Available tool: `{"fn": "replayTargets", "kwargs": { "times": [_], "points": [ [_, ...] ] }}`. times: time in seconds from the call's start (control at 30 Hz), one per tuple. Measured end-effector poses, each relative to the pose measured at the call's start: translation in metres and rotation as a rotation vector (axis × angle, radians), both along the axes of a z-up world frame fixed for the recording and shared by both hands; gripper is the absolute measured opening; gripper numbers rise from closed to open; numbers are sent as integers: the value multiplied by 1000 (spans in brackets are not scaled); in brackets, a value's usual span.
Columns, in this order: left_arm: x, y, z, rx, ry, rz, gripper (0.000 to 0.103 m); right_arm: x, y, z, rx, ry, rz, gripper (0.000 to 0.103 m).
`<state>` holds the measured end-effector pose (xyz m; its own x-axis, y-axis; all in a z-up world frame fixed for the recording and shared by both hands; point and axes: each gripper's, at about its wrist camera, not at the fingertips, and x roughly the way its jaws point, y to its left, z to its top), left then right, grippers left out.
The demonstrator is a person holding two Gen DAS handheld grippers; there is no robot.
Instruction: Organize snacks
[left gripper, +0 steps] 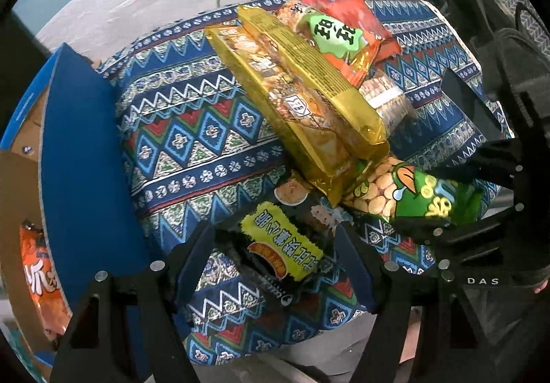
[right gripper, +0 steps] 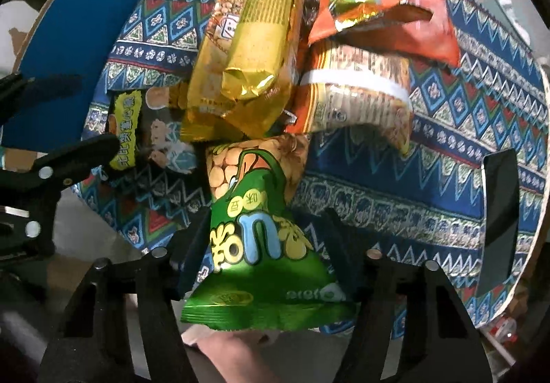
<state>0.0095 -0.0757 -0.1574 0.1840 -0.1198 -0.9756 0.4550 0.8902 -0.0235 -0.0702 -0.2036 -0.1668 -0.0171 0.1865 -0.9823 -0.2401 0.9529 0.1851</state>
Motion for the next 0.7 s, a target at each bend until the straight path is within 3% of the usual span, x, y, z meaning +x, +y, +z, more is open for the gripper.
{"fn": "replayTargets", "kwargs": {
  "times": [0.03, 0.1, 0.33, 0.57, 0.7],
  "points": [
    [1, -1, -2, 0, 3, -7, 74, -1, 0, -2, 8, 5, 3, 49],
    [3, -3, -5, -4, 15, -20, 76, -4, -1, -5, -4, 6, 12, 48],
    [-1, -12, -19, -3, 69, -72, 79, -12, -27, -8, -54, -23, -59, 47],
    [-3, -32, -35, 79, 30, -161, 82, -6, -39, -18, -41, 8, -95, 47],
    [1, -33, -42, 70, 36, -156, 87, -1, -44, -26, -39, 19, -106, 47]
  ]
}}
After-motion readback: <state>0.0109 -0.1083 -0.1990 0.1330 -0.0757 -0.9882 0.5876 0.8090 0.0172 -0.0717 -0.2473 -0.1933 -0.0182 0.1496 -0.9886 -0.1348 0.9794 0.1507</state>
